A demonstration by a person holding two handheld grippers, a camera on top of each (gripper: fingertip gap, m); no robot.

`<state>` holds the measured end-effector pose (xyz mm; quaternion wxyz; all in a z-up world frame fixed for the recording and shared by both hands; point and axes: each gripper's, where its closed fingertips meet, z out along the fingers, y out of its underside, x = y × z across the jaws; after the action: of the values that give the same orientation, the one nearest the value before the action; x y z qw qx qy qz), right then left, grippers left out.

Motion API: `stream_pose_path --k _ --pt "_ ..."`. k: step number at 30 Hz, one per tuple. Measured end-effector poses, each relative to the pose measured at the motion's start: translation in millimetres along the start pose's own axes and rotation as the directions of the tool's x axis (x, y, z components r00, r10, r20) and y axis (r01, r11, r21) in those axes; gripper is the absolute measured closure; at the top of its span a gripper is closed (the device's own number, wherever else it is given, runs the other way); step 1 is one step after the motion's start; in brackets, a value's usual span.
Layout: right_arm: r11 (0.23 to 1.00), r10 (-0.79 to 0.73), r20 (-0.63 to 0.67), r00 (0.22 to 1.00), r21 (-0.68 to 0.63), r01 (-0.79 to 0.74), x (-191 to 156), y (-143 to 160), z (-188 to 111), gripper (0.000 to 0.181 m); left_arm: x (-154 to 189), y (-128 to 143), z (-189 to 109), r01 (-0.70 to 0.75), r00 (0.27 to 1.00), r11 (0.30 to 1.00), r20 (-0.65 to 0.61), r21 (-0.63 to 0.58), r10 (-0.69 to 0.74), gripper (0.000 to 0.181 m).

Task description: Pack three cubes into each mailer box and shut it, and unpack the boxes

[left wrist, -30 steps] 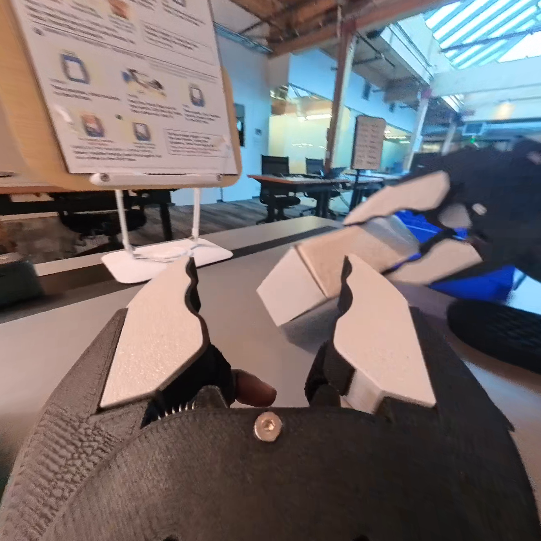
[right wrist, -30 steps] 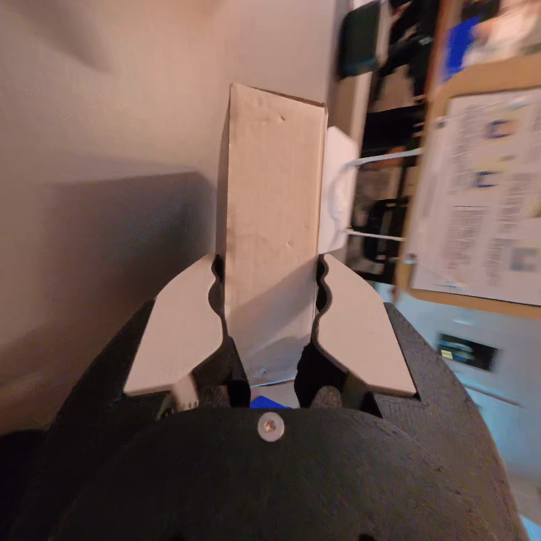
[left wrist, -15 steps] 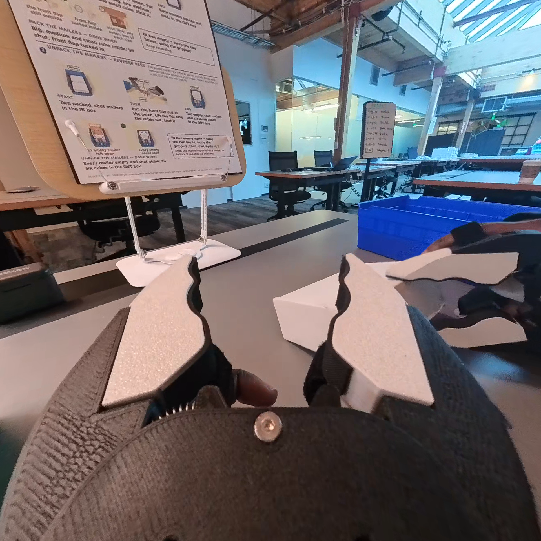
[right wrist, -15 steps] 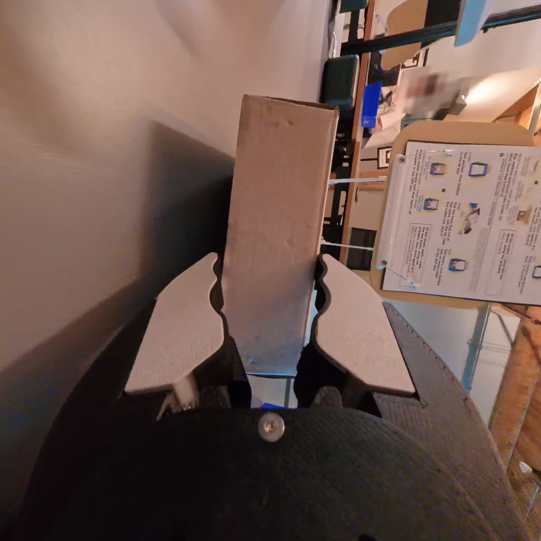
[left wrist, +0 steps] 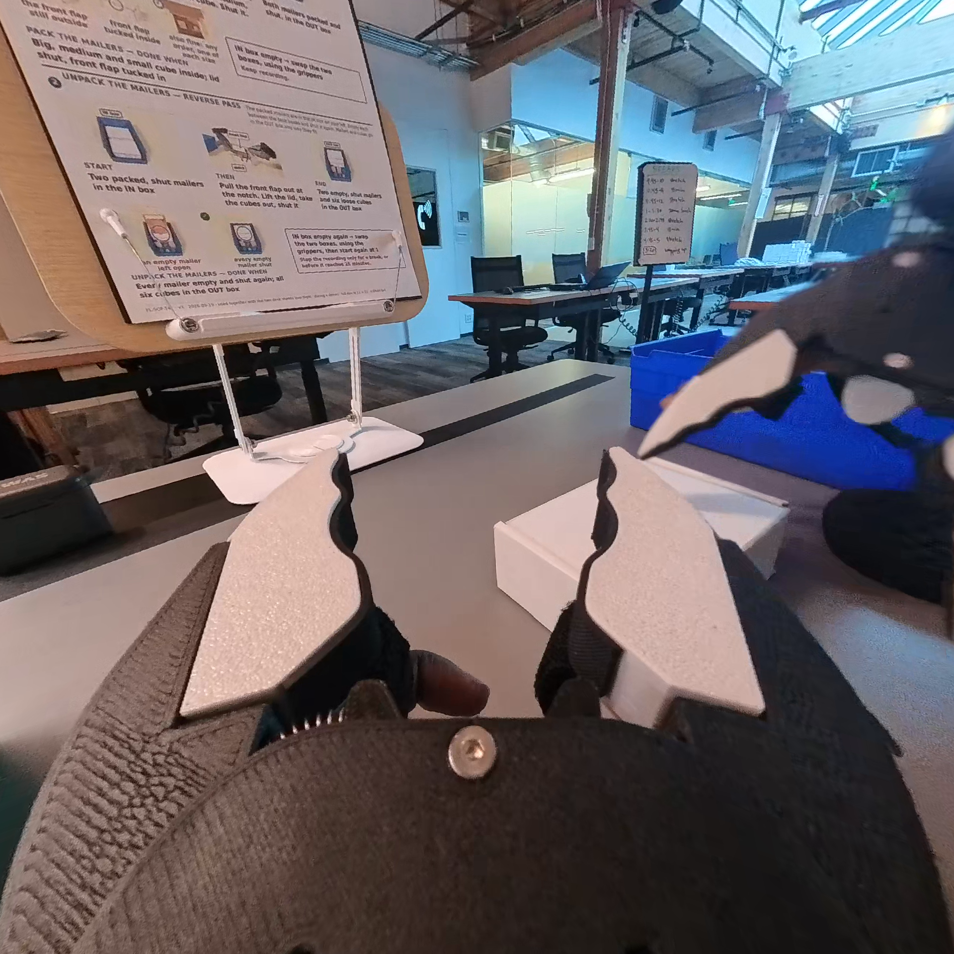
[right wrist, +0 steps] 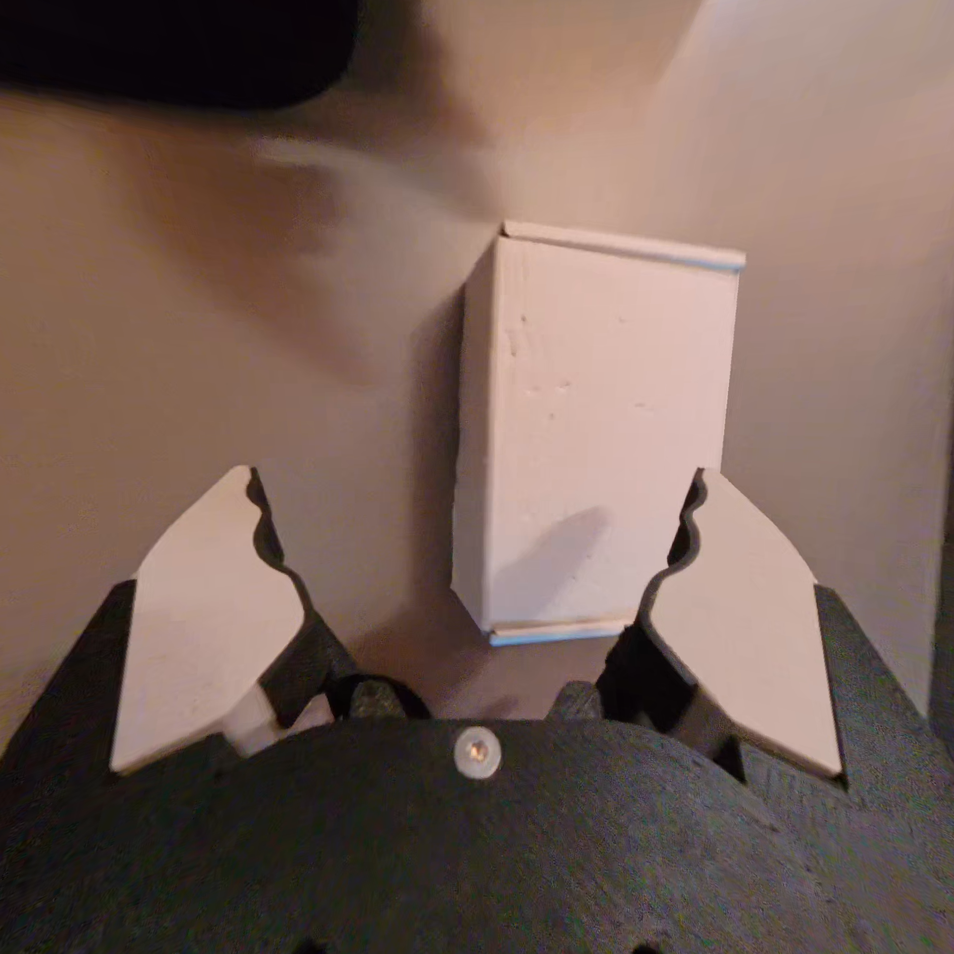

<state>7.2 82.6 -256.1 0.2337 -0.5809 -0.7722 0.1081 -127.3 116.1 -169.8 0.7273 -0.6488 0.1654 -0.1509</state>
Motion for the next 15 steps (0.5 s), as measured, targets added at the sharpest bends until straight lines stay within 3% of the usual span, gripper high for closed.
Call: stream_pose_path --k 2,5,12,15 --pt "0.995 0.053 0.027 0.998 -0.080 -0.051 21 5 2 0.037 0 0 0 0.003 1.000 1.000 -0.001 0.000 -0.003 0.090" --pt "0.991 0.094 0.056 0.994 -0.100 -0.088 47 1 14 0.035 -2 0 -1 0.008 1.000 1.000 0.000 0.001 -0.008 0.090" --pt "0.931 0.161 0.159 0.974 -0.351 -0.096 40 27 52 0.035 -2 0 0 0.004 1.000 1.000 -0.003 0.000 -0.004 0.090" --pt "0.902 0.061 0.064 0.996 -0.431 -0.028 48 35 58 0.034 -1 0 0 0.001 1.000 1.000 -0.005 -0.001 -0.001 0.090"
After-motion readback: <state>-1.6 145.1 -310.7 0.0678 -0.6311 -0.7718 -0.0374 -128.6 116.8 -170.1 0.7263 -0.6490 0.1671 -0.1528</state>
